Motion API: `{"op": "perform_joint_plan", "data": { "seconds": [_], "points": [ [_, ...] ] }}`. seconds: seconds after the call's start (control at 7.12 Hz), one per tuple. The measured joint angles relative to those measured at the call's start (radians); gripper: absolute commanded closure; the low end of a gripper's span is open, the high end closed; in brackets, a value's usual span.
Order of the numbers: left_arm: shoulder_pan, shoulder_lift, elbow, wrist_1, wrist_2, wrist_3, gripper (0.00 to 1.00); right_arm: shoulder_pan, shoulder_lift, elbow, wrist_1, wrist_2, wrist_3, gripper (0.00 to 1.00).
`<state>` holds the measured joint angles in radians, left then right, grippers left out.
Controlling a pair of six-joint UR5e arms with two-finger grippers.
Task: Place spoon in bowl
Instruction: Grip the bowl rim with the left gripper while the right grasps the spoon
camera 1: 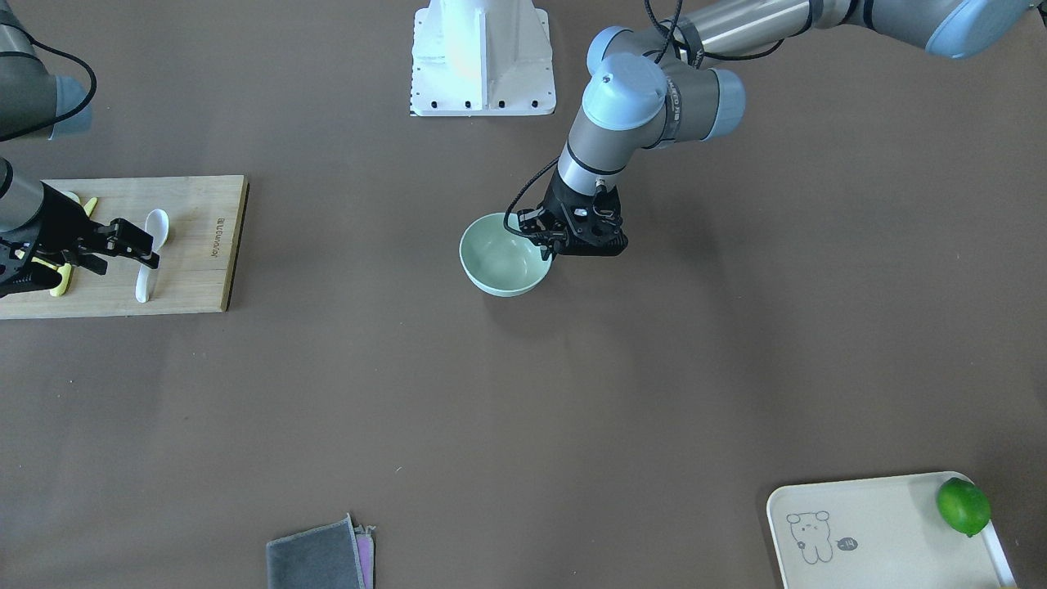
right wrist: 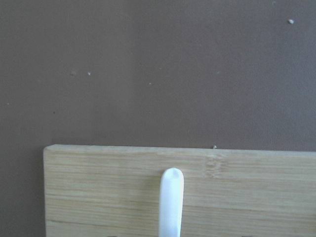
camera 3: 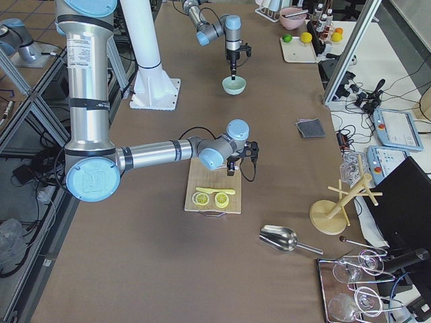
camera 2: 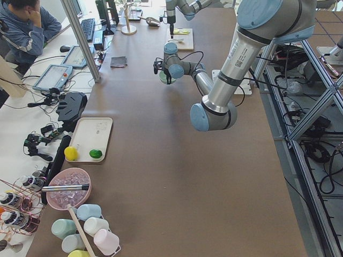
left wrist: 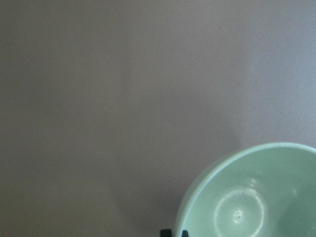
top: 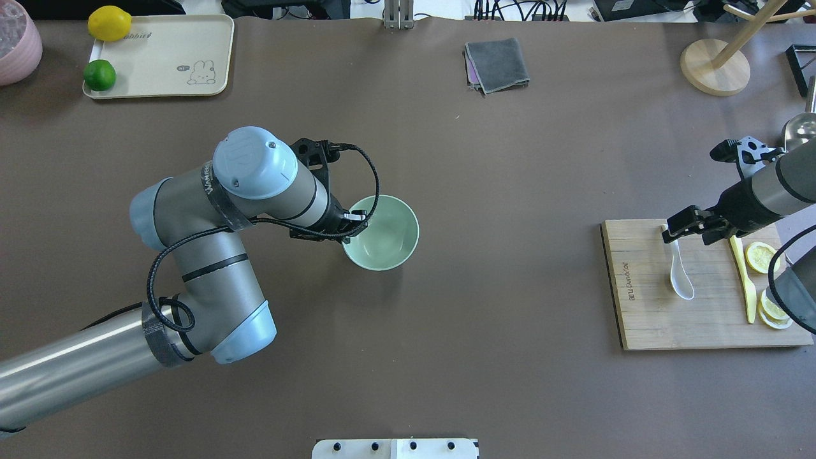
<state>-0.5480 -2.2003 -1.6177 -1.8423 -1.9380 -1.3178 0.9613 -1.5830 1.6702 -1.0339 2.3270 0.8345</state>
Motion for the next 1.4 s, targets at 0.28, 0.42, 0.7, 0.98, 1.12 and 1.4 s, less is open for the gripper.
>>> {"op": "perform_joint_plan", "data": {
  "seconds": [0.28, 0.42, 0.7, 0.98, 1.12, 1.4],
  "points": [
    [0.021, -0.001, 0.004, 0.0, 0.004, -0.002, 1.0, -0.012, -0.001, -0.003, -0.003, -0.002, 0.001, 0.13],
    [0.024, -0.002, 0.006, 0.0, 0.004, -0.003, 1.0, -0.021, 0.0, -0.006, -0.009, -0.006, 0.002, 0.17],
    [0.028, -0.002, 0.007, 0.0, 0.004, -0.003, 0.9, -0.044, 0.004, -0.011, -0.016, -0.018, 0.006, 0.41],
    [0.032, -0.003, 0.004, 0.0, 0.004, -0.002, 0.13, -0.053, 0.002, -0.011, -0.017, -0.032, 0.009, 1.0],
    [0.032, -0.003, 0.001, -0.001, 0.005, -0.001, 0.13, -0.053, 0.002, -0.011, -0.017, -0.031, 0.009, 1.0],
    [0.032, -0.002, -0.003, -0.001, 0.005, 0.0, 0.09, -0.052, 0.002, -0.005, -0.017, -0.022, 0.009, 1.0]
  ]
}}
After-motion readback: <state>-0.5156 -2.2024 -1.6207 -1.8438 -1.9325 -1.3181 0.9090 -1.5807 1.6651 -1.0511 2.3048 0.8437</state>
